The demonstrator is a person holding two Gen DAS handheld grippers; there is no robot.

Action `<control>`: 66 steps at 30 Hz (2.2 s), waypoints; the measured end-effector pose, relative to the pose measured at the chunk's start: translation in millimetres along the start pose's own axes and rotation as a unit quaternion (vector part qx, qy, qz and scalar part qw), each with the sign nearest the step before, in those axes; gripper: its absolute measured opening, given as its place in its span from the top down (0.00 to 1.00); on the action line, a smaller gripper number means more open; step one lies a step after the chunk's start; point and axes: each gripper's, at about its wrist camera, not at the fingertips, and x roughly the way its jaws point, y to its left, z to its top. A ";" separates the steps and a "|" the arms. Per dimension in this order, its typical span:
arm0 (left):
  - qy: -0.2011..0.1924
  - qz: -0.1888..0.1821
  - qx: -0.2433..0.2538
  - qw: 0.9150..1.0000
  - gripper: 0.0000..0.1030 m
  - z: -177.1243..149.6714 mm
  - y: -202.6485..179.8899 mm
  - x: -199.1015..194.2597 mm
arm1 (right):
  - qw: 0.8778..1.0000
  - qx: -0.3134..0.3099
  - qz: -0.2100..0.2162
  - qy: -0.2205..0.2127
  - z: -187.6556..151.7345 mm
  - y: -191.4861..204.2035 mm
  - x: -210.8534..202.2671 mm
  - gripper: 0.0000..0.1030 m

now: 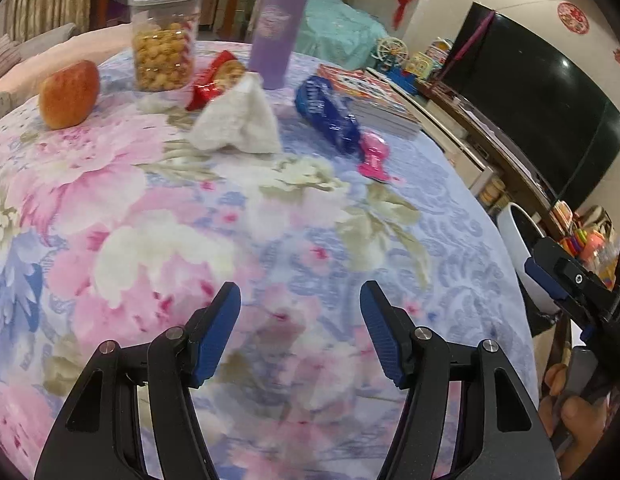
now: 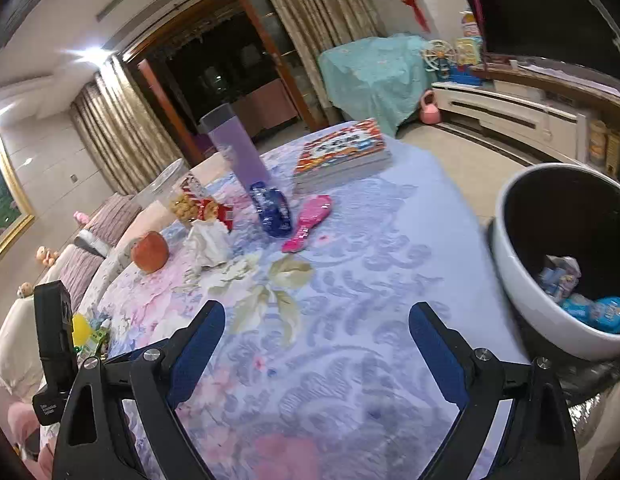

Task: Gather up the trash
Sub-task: 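Move both open tools back toward the table items, then grasp the white plastic bag with the left tool while the right tool grasps the pink hairbrush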

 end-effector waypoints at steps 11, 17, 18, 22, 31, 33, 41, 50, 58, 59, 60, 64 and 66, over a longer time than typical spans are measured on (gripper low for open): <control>-0.003 0.025 -0.016 1.000 0.38 18.0 35.6 8.5 | 0.999 -0.015 0.010 0.028 7.4 17.7 45.0 0.08; -0.003 0.033 -0.006 0.999 0.35 34.2 42.6 18.4 | 0.999 -0.020 0.008 0.038 14.1 22.1 63.9 0.08; -0.004 0.035 -0.003 0.999 0.34 36.9 43.1 19.6 | 0.999 -0.022 0.007 0.037 15.8 22.8 66.3 0.08; -0.014 0.044 0.009 0.999 0.31 55.5 46.3 27.5 | 0.999 -0.028 0.003 0.034 25.1 25.6 79.6 0.09; -0.022 0.052 0.022 0.998 0.27 93.3 54.9 50.5 | 0.996 -0.049 -0.020 0.068 37.6 30.7 126.5 0.23; -0.023 0.048 0.014 0.998 0.24 101.9 57.5 55.9 | 0.995 -0.052 -0.030 0.078 39.5 31.1 138.1 0.25; -0.033 0.044 0.030 0.998 0.21 118.9 48.5 79.9 | 0.992 -0.048 -0.062 0.103 53.6 27.9 173.1 0.35; -0.011 0.043 0.063 0.997 0.70 112.9 38.4 92.8 | 0.987 -0.077 -0.085 0.111 53.1 19.7 171.3 0.79; -0.012 0.011 0.061 0.998 0.74 83.7 20.8 61.2 | 0.994 -0.040 -0.047 0.089 39.2 4.9 125.2 0.89; -0.009 0.000 0.060 0.998 0.74 76.3 15.5 55.9 | 0.995 -0.033 -0.042 0.085 36.7 2.3 116.9 0.93; -0.007 -0.007 0.059 0.998 0.74 70.9 11.4 52.5 | 0.995 -0.031 -0.040 0.083 34.6 1.2 111.0 0.94; -0.004 -0.027 0.059 0.998 0.74 54.7 -6.2 40.7 | 0.996 -0.030 -0.034 0.078 27.4 -1.7 91.1 0.95; -0.001 -0.038 0.057 0.998 0.74 46.2 -11.1 32.8 | 0.996 -0.029 -0.027 0.074 26.4 -2.8 84.2 0.95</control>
